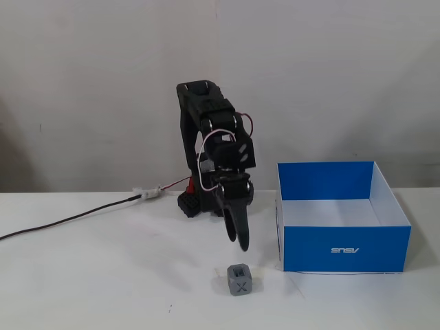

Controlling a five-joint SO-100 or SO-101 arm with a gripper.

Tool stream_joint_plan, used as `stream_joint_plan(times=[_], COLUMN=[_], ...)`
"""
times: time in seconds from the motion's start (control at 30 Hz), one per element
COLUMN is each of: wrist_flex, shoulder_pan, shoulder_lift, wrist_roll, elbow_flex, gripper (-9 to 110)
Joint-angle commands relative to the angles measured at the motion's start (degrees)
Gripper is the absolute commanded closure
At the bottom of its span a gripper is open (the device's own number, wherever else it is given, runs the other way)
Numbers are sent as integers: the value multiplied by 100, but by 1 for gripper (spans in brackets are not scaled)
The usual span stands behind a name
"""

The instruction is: Pick the gray block and keep it in the box.

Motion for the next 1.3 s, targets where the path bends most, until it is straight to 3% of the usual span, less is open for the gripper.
stream_joint_plan(times=[0.0, 0.23, 0.5, 0.57, 0.67, 0.73, 0.8, 1.1, 1.27], wrist_flex=[-158, -483, -580, -598, -633, -668, -668, 1037, 1582], shoulder_pan=[53, 290, 281, 290, 299, 369, 422, 844, 624], shoulder_lift=[-229, -1828, -2232, -2435, -2558, -2654, -2725, -1960, -316], wrist_roll=[-26, -44, -44, -53, -79, -88, -97, -105, -79], elbow_flex=[-79, -554, -835, -976, -1055, -1143, -1204, -2821, -2997], gripper=[68, 68, 70, 83, 87, 101, 101, 101, 101])
